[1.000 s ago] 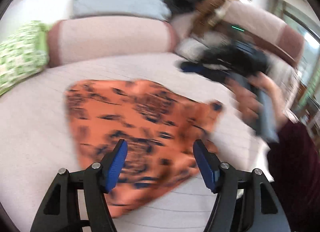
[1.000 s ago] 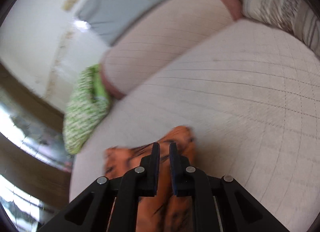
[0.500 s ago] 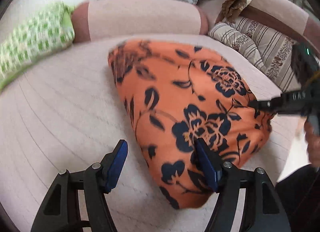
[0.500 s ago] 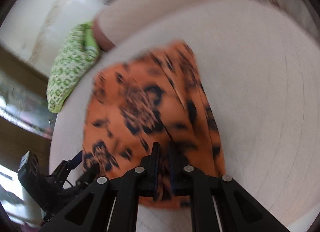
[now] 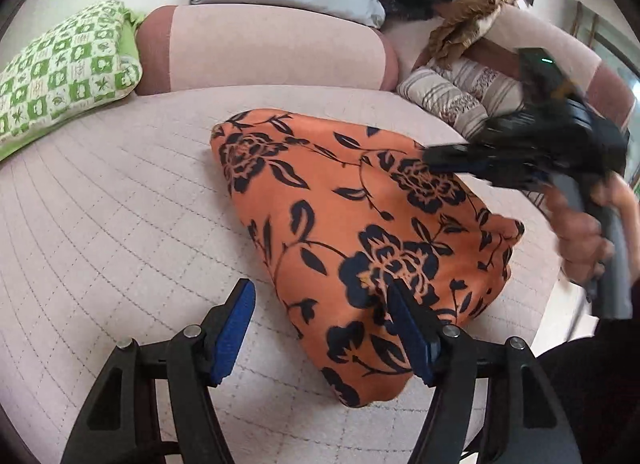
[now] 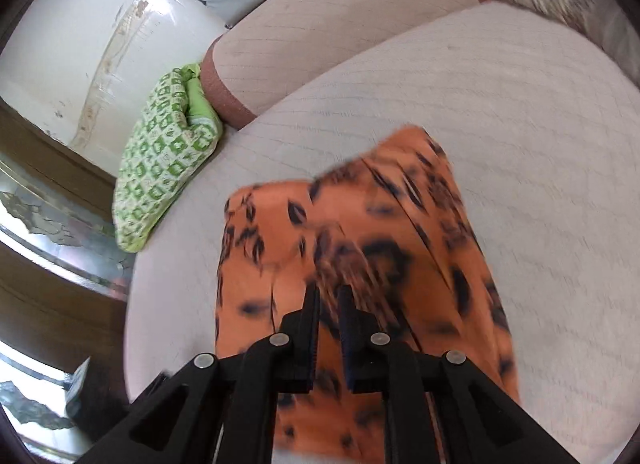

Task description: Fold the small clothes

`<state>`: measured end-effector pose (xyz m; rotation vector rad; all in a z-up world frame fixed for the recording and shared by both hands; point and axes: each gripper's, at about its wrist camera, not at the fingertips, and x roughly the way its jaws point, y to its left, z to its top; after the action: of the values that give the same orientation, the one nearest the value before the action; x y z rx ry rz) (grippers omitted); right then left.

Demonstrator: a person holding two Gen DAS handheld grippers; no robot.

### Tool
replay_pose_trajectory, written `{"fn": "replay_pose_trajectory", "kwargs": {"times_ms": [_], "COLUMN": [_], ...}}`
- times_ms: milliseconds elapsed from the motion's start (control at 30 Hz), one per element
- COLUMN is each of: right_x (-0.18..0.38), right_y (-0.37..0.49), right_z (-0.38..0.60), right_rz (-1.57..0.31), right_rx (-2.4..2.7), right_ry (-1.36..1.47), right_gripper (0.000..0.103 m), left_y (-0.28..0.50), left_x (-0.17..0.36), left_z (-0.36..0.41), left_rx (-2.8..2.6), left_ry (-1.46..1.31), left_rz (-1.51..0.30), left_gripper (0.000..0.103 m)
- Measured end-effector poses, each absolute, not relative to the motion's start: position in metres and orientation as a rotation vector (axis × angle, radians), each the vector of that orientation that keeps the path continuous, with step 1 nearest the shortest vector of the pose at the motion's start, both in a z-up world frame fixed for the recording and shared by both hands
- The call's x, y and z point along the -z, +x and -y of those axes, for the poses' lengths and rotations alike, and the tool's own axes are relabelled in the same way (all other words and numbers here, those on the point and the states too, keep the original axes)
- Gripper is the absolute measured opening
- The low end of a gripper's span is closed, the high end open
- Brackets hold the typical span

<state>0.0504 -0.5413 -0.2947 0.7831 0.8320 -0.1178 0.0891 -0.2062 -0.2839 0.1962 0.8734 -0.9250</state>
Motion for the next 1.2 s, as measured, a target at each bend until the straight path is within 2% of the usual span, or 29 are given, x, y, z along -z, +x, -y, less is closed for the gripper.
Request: {"fn": "replay_pose_trajectory", "kwargs": {"times_ms": [133,233,433,600,800,933,1200], "right_x": [0.318,0.341,0.313,0.299,0.341,0.335,0.282], "right_y": [0.103,0.125,0.133,0.171,0.222,0.214,0.122], "right_z": [0.548,0.558,0.546,0.503,0.495,0.51,0.53], "right_rz": [-0.881,-0.919,-0.832,-0.864,-0.975,-0.906,-0.834], "right_rx": [0.195,0.222,0.105,-0.049,-0.005,-0.014,0.082], "right_ry": [0.838,0.882,0.913,0.813,0.819,0.912,0.799], "right_gripper": [0.01,0.01,0.012,0.012,0.01,0.01,0.01], "left_y": [0.101,0.1,0.097,0.096,0.095,0.096,0.091], "left_x": [0.302,0.304,0.303,0.303,0.305,0.304,0.276], "left_z": [0.204,0.201,0.195,0.196,0.192,0.191,0.187], "left_rx": [0.931,0.948,0.953,0.949,0.952,0.965,0.994], "left_ry": [0.151,0.158,0.163,0.164,0.153,0.146,0.12], "left_rz": [-0.983,-0.983,-0.967,-0.97,-0.96,-0.972,-0.865], "left_gripper": [0.071,0.071,0.071,0.071,0.071,0.071,0.07]}}
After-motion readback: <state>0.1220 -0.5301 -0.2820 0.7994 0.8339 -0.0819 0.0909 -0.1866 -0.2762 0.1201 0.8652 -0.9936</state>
